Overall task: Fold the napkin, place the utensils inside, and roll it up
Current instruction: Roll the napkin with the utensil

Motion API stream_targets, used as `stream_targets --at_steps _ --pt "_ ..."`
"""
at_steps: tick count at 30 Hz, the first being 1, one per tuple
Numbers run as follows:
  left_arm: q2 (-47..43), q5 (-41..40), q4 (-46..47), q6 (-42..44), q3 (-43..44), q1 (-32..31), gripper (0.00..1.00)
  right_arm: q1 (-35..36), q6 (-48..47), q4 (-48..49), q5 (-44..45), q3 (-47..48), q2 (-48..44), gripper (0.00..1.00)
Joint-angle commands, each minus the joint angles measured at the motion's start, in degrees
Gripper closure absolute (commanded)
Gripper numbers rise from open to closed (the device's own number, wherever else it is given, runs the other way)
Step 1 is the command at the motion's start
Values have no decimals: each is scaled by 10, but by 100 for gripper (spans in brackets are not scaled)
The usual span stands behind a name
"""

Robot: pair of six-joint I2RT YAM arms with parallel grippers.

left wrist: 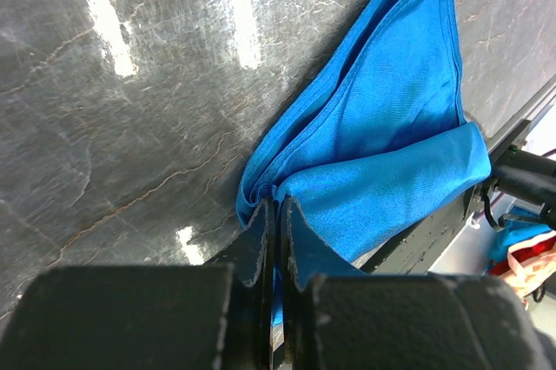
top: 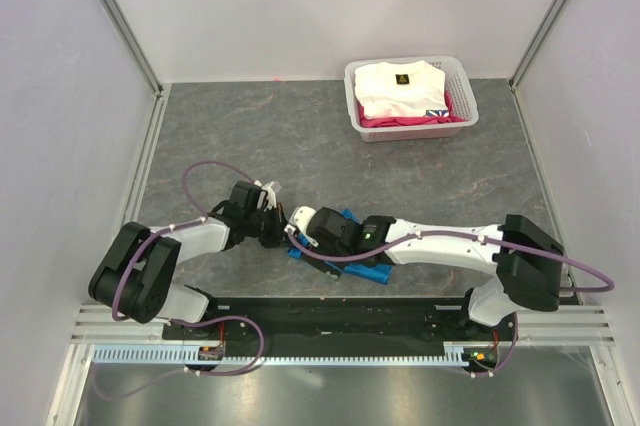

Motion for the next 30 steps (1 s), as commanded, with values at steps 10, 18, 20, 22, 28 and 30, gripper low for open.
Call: stream_targets --at_steps 10,18,20,22,28,30 --pt "25 -13 -18 4 32 0 98 -14 -38 43 -12 20 100 25" --pt "26 1 -10 23 53 0 68 -72 -33 9 -187 22 121 62" --pt "19 -20 -11 20 59 0 48 -90 -22 -10 -227 29 136 66" --pt "2 -41 -11 12 62 0 33 -108 -22 -26 -262 31 149 69" --pt "-65 -121 -17 -1 32 0 27 -147 9 -37 -345 31 157 73" --pt "-83 -130 -6 -6 11 0 27 -155 9 -36 -366 32 160 73"
